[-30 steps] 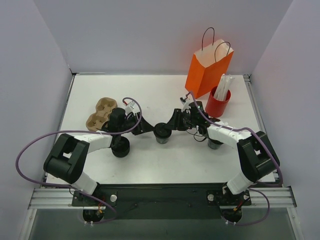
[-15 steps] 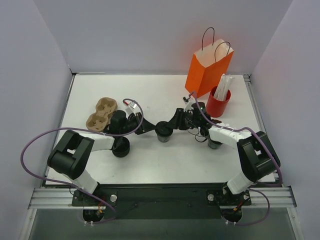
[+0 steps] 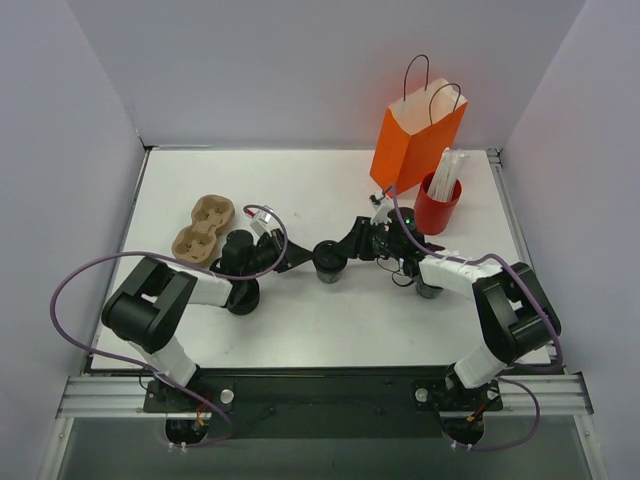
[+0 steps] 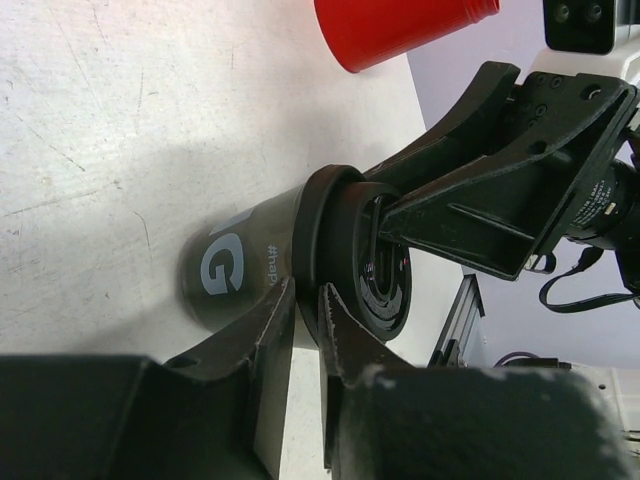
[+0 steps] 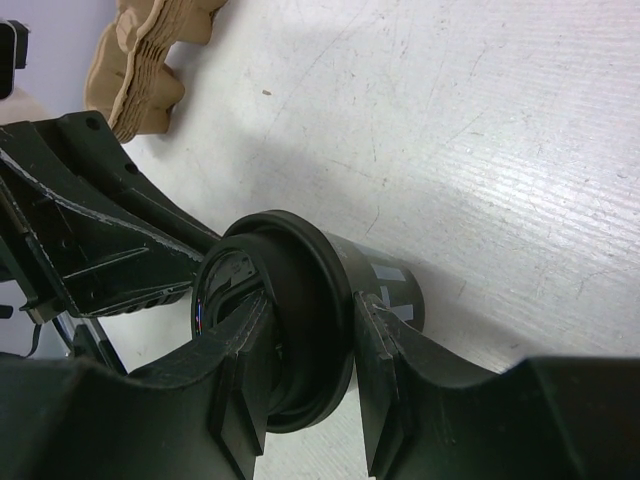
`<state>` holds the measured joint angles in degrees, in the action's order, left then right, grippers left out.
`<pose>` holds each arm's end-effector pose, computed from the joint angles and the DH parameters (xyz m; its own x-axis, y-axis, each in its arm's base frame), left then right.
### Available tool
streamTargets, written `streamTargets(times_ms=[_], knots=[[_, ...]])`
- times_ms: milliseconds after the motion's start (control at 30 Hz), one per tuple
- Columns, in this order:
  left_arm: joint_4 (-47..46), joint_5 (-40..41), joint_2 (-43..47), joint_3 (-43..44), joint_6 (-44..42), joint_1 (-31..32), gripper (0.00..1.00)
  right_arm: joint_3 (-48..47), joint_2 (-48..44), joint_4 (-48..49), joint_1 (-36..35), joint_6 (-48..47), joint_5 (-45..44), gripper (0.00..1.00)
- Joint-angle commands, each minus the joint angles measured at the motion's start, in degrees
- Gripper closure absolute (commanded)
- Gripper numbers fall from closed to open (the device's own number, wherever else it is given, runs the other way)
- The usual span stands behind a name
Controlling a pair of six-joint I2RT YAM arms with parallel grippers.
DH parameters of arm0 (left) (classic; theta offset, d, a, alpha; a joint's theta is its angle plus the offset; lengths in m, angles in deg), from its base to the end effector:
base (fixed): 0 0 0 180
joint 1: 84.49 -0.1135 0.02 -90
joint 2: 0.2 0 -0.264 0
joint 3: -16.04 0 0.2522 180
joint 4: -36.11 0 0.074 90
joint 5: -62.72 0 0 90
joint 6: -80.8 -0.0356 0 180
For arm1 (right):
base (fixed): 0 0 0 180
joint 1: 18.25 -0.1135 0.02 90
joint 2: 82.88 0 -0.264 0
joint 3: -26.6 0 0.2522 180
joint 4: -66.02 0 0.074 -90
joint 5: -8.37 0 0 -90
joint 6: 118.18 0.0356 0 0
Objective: Pack the takeout coffee
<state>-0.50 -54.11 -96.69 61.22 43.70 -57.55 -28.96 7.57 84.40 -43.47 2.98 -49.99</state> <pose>0.2689 -0.1547 0.1521 -0.7693 -0.4074 -0.4921 0.2982 0.4522 -0.8406 0.2896 0.1571 0.2036 -0.6431 0.1840 -0.7433 -0.5668 0.5384 0.6237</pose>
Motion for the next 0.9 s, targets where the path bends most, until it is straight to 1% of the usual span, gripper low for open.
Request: streamTargets(times_ms=[0, 100, 133, 167, 233, 267, 367, 533, 600, 633, 767, 800, 867], knots=[[14.8, 0.2, -1.3, -1.0, -2.5, 2.4, 0.69, 1.7, 4.6, -14.5, -0.5, -7.3, -1.2, 0.84], [21.2, -0.7, 2.9, 3.8, -4.1, 2.2, 0.60, -1.8, 4.6, -19.2, -0.5, -11.3, 0.6, 0.84], [24.3, -0.6, 4.6, 4.8, -4.6, 1.7, 0.60, -2.6, 4.6, -20.4, -0.6, -12.4, 1.1, 0.84], [25.5, -0.6, 5.4, 5.4, -5.8, 1.5, 0.59, -4.1, 4.8, -21.8, -0.6, -13.9, 3.3, 0.84], [29.0, -0.8, 7.0, 7.8, -7.1, 0.9, 0.55, -5.7, 5.6, -23.8, -0.6, -17.8, 4.9, 0.84], [30.1, -1.0, 7.3, 8.6, -8.8, 0.3, 0.54, -7.4, 6.0, -25.5, -0.6, -19.1, 7.0, 0.84], [33.0, -2.2, 7.7, 10.6, -11.3, -0.5, 0.52, -9.7, 8.0, -28.1, -0.6, -23.6, 9.7, 0.84], [31.9, -6.3, 6.5, 11.1, -13.1, -1.3, 0.50, -11.5, 9.6, -28.5, -0.6, -28.4, 13.2, 0.84], [29.7, -7.5, 5.9, 10.6, -13.4, -1.5, 0.50, -11.9, 10.0, -28.7, -0.7, -29.4, 14.8, 0.84], [28.5, -9.4, 5.2, 10.5, -13.4, -1.6, 0.50, -12.4, 10.3, -29.0, -0.7, -30.4, 15.4, 0.84], [21.3, -12.2, 4.4, 8.9, -10.1, -2.2, 0.49, -14.6, 11.6, -31.7, -0.7, -30.6, 16.0, 0.85], [20.2, -12.3, 4.5, 8.7, -9.8, -2.3, 0.49, -15.1, 12.2, -31.9, -0.7, -32.2, 16.3, 0.85], [19.8, -12.6, 5.3, 8.6, -8.7, -3.6, 0.47, -17.4, 12.9, -35.5, -0.7, -33.8, 17.0, 0.85]])
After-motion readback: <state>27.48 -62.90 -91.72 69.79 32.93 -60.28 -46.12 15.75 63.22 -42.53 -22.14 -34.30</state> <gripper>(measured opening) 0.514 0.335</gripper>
